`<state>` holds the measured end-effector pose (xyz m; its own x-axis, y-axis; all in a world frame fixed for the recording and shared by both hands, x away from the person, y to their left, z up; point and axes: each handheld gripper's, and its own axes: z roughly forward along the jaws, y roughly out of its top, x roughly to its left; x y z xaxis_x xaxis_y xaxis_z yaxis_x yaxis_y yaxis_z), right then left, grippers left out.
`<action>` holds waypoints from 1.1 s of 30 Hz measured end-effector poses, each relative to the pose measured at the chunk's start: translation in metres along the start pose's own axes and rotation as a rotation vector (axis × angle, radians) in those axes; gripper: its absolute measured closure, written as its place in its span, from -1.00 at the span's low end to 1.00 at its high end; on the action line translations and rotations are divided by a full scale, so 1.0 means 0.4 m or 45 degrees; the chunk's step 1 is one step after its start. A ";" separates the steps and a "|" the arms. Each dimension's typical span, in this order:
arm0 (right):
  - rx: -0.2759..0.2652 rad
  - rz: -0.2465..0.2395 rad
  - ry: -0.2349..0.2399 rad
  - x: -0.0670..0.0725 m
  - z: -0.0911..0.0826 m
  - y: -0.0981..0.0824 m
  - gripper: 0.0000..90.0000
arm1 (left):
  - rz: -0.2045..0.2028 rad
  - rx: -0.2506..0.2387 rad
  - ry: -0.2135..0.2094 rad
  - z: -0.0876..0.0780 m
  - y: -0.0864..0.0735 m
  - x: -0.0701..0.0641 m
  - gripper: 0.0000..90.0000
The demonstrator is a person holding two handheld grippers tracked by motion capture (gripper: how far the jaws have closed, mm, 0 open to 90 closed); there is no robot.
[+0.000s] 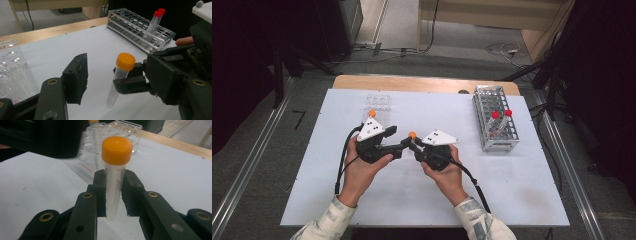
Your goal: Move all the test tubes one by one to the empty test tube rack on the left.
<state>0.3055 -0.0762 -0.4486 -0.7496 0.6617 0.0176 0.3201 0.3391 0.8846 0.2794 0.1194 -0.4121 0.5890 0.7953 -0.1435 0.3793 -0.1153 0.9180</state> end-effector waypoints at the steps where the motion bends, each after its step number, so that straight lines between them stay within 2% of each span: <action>1: -0.002 -0.006 0.009 0.009 0.002 0.003 0.59 | 0.008 0.003 0.000 0.001 -0.001 0.000 -0.09; 5: -0.009 -0.016 0.033 0.032 0.010 0.013 0.59 | 0.022 0.009 0.001 0.004 -0.007 -0.003 0.12; 12: -0.010 -0.032 0.050 0.046 0.015 0.016 0.59 | 0.034 0.024 0.006 0.005 -0.011 0.000 0.55; 14: -0.007 -0.030 0.054 0.046 0.015 0.016 0.57 | 0.036 0.025 0.015 0.002 -0.009 0.001 0.57; 18: -0.034 -0.017 0.064 0.045 0.005 0.020 0.05 | 0.027 0.003 0.024 -0.012 0.000 0.008 0.58; 22: -0.034 -0.010 0.040 0.033 -0.016 0.022 -0.40 | -0.001 -0.032 0.048 -0.047 0.022 0.030 0.58; 26: -0.040 0.006 -0.024 0.004 -0.042 0.015 -0.58 | -0.036 -0.091 0.098 -0.091 0.044 0.056 0.58; 33: -0.012 0.034 -0.074 -0.058 -0.090 -0.017 -0.65 | -0.076 -0.138 0.186 -0.143 0.067 0.105 0.58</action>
<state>0.2999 -0.1178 -0.4384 -0.7058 0.7083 0.0144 0.3337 0.3144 0.8887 0.2733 0.1837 -0.3726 0.4547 0.8778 -0.1507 0.3267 -0.0070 0.9451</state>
